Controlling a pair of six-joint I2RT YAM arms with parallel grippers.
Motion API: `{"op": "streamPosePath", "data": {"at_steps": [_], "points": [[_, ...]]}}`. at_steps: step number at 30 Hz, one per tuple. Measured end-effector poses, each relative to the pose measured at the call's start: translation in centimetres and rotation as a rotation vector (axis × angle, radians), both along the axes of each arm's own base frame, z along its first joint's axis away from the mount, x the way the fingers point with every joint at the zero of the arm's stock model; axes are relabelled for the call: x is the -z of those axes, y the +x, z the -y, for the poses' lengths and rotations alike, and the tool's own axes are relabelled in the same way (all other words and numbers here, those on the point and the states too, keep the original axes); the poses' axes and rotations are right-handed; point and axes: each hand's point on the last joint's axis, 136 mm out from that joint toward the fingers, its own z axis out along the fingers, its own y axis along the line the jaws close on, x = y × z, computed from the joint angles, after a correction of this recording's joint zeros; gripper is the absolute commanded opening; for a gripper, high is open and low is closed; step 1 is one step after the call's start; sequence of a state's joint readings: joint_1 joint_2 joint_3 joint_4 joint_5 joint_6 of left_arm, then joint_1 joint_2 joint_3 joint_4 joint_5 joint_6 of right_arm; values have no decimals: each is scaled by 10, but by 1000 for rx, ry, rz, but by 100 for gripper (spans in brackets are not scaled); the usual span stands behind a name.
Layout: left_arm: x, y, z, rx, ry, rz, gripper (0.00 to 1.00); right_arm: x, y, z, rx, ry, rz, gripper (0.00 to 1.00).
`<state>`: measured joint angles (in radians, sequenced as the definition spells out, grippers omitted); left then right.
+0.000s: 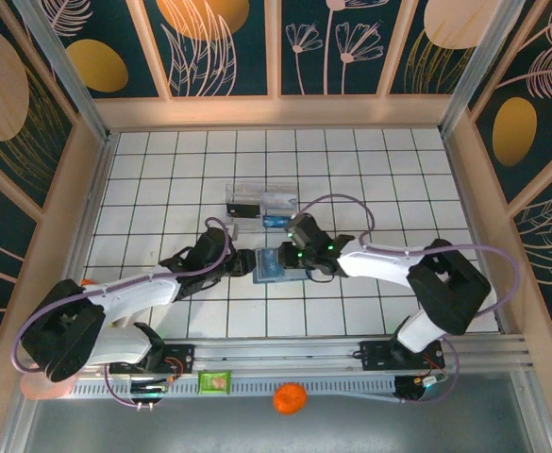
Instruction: Take the credit cards out of the card holder
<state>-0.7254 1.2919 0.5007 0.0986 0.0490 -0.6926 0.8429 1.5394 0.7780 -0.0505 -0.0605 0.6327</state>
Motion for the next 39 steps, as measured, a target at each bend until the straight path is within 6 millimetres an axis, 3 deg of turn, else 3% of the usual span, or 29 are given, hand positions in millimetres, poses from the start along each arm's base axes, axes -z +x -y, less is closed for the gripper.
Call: {"op": "streamPosePath", "data": {"at_steps": [4,10,17,25,39], "points": [[11,-1,15,45,-11,-43,44,-13,7,0,-41,100,-21,23],[18,-2,38,110,-25,-67,34,-18,-3,-12,-133,163,-45,25],[32,-5,40,122,-15,-102,27,-4,-7,-14,-153,155,-87,24],[34,-2,40,115,-7,-99,16,11,-10,-17,-166,153,-125,24],[38,-1,38,105,7,-99,13,19,-7,-11,-156,166,-162,26]]}}
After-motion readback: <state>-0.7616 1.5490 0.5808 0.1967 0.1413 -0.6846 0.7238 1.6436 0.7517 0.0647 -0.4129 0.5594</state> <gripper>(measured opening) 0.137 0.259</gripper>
